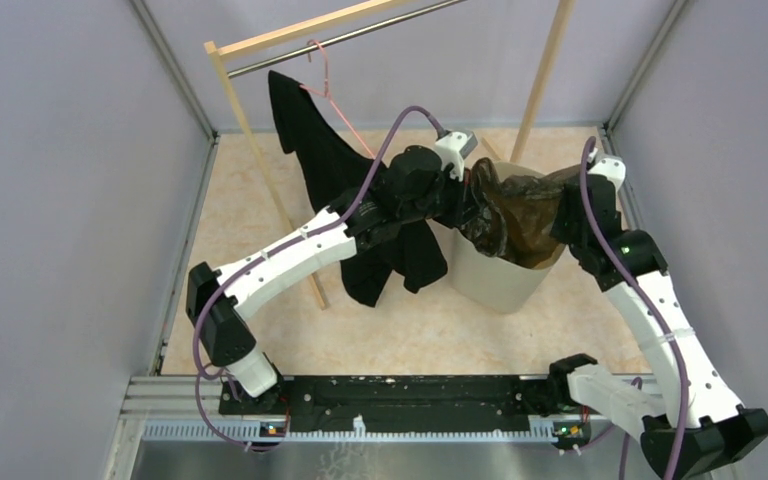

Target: Put the trash bags into the trash bin

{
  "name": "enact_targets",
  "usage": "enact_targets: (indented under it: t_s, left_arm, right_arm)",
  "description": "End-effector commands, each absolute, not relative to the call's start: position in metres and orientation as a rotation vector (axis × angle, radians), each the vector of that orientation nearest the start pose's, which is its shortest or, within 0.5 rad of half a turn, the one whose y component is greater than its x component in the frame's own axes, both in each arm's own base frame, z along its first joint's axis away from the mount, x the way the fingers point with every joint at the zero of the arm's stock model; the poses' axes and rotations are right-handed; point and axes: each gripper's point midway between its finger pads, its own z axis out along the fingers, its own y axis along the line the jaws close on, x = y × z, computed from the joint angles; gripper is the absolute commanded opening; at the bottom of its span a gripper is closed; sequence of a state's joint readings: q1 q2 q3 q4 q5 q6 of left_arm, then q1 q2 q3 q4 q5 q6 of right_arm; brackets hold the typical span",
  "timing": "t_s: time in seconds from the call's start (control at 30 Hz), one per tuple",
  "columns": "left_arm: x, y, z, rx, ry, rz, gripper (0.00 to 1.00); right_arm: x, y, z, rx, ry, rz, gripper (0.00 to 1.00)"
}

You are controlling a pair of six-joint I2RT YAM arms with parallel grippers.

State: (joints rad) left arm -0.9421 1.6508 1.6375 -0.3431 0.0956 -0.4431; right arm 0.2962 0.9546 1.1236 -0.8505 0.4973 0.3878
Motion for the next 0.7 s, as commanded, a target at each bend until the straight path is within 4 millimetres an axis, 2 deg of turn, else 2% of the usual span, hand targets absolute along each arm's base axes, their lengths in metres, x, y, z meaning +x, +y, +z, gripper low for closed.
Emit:
enact_targets:
  t_s: [0.0, 0.07, 0.23, 0.3, 0.4, 0.43, 0.6, 0.67]
  left_arm:
    - [0.259, -0.42, 0.357, 0.589, 1.866, -1.059, 0.0]
    - [0.253, -0.419, 0.365, 0.599, 1.834, -1.096, 0.0]
    - [0.235, -0.416, 0.379, 0.617, 1.768, -1.197, 0.0]
    - [0.233, -0.412, 0.379, 0.613, 1.768, -1.195, 0.0]
    - [0.231, -0.411, 0.374, 0.616, 1.788, -1.196, 0.0]
    - [0.23, -0.412, 0.372, 0.618, 1.794, -1.202, 0.0]
    - [0.227, -0.416, 0.367, 0.626, 1.8, -1.237, 0.0]
    - [0.226, -0.417, 0.365, 0.629, 1.809, -1.241, 0.0]
  right_arm:
    - [0.285, 0.016, 0.256, 0.231, 2.115, -0.141, 0.19]
    - [0.288, 0.011, 0.254, 0.216, 2.131, -0.191, 0.11]
    - [0.292, 0.008, 0.262, 0.186, 2.136, -0.215, 0.11]
    - [0.29, 0.003, 0.269, 0.205, 2.147, -0.252, 0.18]
    - [0.286, 0.003, 0.282, 0.199, 2.124, -0.235, 0.37]
    - [0.286, 0.003, 0.283, 0.195, 2.123, -0.228, 0.4]
    - [0.288, 0.005, 0.27, 0.182, 2.169, -0.24, 0.39]
    - [0.287, 0.003, 0.263, 0.202, 2.184, -0.253, 0.29]
